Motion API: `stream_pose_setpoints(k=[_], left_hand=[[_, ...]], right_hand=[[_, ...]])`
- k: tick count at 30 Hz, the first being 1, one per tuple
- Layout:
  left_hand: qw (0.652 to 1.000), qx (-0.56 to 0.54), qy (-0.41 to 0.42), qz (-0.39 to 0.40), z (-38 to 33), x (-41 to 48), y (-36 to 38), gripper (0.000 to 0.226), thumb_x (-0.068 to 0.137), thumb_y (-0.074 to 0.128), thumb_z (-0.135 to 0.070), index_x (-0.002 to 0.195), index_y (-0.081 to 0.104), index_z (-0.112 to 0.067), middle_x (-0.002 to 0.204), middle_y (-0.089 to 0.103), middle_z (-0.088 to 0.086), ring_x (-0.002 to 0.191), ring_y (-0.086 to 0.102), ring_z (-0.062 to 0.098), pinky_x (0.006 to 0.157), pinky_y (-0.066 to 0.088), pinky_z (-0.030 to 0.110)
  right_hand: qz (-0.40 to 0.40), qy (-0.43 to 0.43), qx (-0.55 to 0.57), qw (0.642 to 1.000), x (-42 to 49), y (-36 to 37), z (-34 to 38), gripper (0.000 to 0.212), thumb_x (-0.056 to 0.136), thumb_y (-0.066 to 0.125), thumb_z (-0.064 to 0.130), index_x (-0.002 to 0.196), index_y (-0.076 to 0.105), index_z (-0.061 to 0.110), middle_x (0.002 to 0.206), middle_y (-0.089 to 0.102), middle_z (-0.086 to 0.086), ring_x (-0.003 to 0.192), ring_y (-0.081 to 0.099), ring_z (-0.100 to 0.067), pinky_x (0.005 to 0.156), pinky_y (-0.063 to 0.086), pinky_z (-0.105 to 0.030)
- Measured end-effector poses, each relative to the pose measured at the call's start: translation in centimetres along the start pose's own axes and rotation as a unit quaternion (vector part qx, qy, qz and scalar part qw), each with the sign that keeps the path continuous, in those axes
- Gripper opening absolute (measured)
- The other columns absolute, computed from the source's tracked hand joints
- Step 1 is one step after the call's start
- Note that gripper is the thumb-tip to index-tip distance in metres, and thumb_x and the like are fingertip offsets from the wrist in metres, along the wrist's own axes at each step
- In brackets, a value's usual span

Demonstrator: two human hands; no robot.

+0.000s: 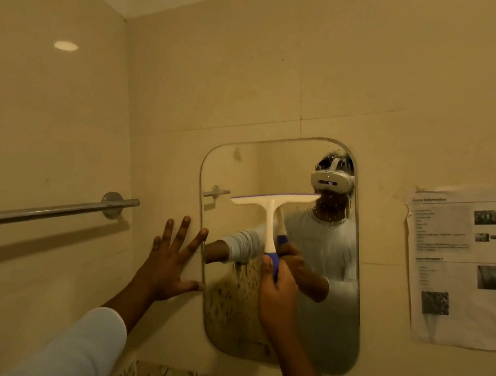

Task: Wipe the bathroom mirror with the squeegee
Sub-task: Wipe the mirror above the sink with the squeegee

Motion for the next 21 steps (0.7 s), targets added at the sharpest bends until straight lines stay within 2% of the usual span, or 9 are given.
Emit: stream_pose_setpoints(k=[4, 7, 10, 13, 15, 17, 18, 20, 21], left_hand=[[1.000, 0.019, -0.004, 0.000, -0.1, -0.2, -0.2, 0.129, 0.064, 0.055, -0.096, 0.161, -0.013, -0.045, 0.169, -0.029, 0.000, 0.154, -0.027, 0.038, 0.116, 0.017, 0.076], [0.999, 0.033, -0.008, 0.009, -0.1, -0.2, -0.3, 0.129, 0.063, 0.053, -0.097, 0.161, -0.014, -0.044, 0.169, -0.029, 0.000, 0.155, -0.025, 0.039, 0.117, 0.019, 0.075], [0.999, 0.037, -0.009, 0.013, -0.2, -0.1, -0.4, 0.130, 0.063, 0.053, -0.097, 0.161, -0.015, -0.044, 0.169, -0.030, 0.001, 0.155, -0.025, 0.039, 0.117, 0.020, 0.075], [0.999, 0.038, -0.008, 0.009, -0.2, -0.1, -0.4, 0.131, 0.063, 0.053, -0.097, 0.161, -0.015, -0.044, 0.169, -0.030, 0.001, 0.155, -0.025, 0.040, 0.117, 0.020, 0.074], [0.999, 0.033, -0.006, 0.008, -0.2, -0.1, -0.4, 0.131, 0.063, 0.054, -0.097, 0.161, -0.014, -0.043, 0.169, -0.030, 0.002, 0.155, -0.024, 0.040, 0.117, 0.020, 0.074], [1.000, 0.029, -0.006, 0.010, -0.2, -0.1, -0.4, 0.131, 0.063, 0.054, -0.097, 0.161, -0.014, -0.043, 0.169, -0.029, 0.001, 0.155, -0.025, 0.040, 0.118, 0.019, 0.074], [1.000, 0.028, -0.006, 0.010, -0.1, 0.0, -0.4, 0.131, 0.063, 0.052, -0.098, 0.161, -0.013, -0.043, 0.169, -0.029, 0.002, 0.155, -0.025, 0.040, 0.118, 0.019, 0.074], [0.999, 0.030, -0.009, 0.010, -0.1, -0.1, -0.4, 0.130, 0.062, 0.049, -0.099, 0.161, -0.014, -0.043, 0.169, -0.029, 0.001, 0.154, -0.025, 0.040, 0.118, 0.018, 0.074], [0.999, 0.031, -0.011, 0.010, -0.1, 0.0, -0.3, 0.130, 0.062, 0.049, -0.099, 0.161, -0.014, -0.044, 0.169, -0.030, 0.001, 0.154, -0.026, 0.040, 0.118, 0.018, 0.074]], right_hand=[[0.008, 0.064, -0.023, 0.998, -3.8, -2.3, -3.9, 0.034, 0.092, 0.048, 0.058, 0.101, 0.065, 0.031, 0.091, 0.072, 0.016, 0.083, 0.071, -0.007, 0.073, 0.060, -0.028], [0.011, 0.113, -0.042, 0.993, -7.4, -4.0, -6.4, 0.029, 0.093, 0.047, 0.059, 0.103, 0.064, 0.037, 0.091, 0.074, 0.013, 0.083, 0.071, -0.005, 0.075, 0.060, -0.030], [0.000, 0.158, -0.086, 0.984, -10.5, -5.3, -8.2, 0.027, 0.099, 0.051, 0.051, 0.100, 0.066, 0.028, 0.078, 0.070, 0.000, 0.072, 0.067, -0.011, 0.066, 0.054, -0.031], [-0.014, 0.207, -0.133, 0.969, -13.6, -6.2, -9.9, 0.022, 0.102, 0.058, 0.038, 0.090, 0.064, 0.020, 0.075, 0.065, -0.006, 0.074, 0.065, -0.021, 0.077, 0.056, -0.043], [-0.013, 0.243, -0.151, 0.958, -15.4, -6.5, -10.9, 0.018, 0.102, 0.062, 0.030, 0.092, 0.066, 0.015, 0.084, 0.066, -0.007, 0.089, 0.067, -0.028, 0.085, 0.053, -0.039], [-0.025, 0.284, -0.131, 0.950, -16.6, -6.5, -11.9, 0.019, 0.099, 0.067, 0.015, 0.107, 0.071, -0.001, 0.107, 0.069, -0.021, 0.112, 0.064, -0.039, 0.093, 0.048, -0.037], [-0.039, 0.288, -0.113, 0.950, -16.9, -6.4, -11.8, 0.022, 0.097, 0.069, 0.010, 0.111, 0.070, -0.008, 0.113, 0.068, -0.027, 0.113, 0.063, -0.042, 0.092, 0.048, -0.038], [-0.037, 0.263, -0.107, 0.958, -16.6, -5.8, -9.8, 0.024, 0.097, 0.067, 0.021, 0.102, 0.070, -0.002, 0.103, 0.068, -0.028, 0.096, 0.066, -0.036, 0.080, 0.049, -0.032], [-0.026, 0.241, -0.120, 0.963, -15.9, -5.5, -8.2, 0.026, 0.097, 0.063, 0.035, 0.097, 0.068, 0.010, 0.093, 0.069, -0.018, 0.084, 0.066, -0.026, 0.070, 0.048, -0.024]])
Point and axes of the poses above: each hand's wrist, its own x-axis towards the middle knuckle, its own y-axis out of the palm, z = x × y, the point moved 4 cm from there along x, towards the middle knuckle
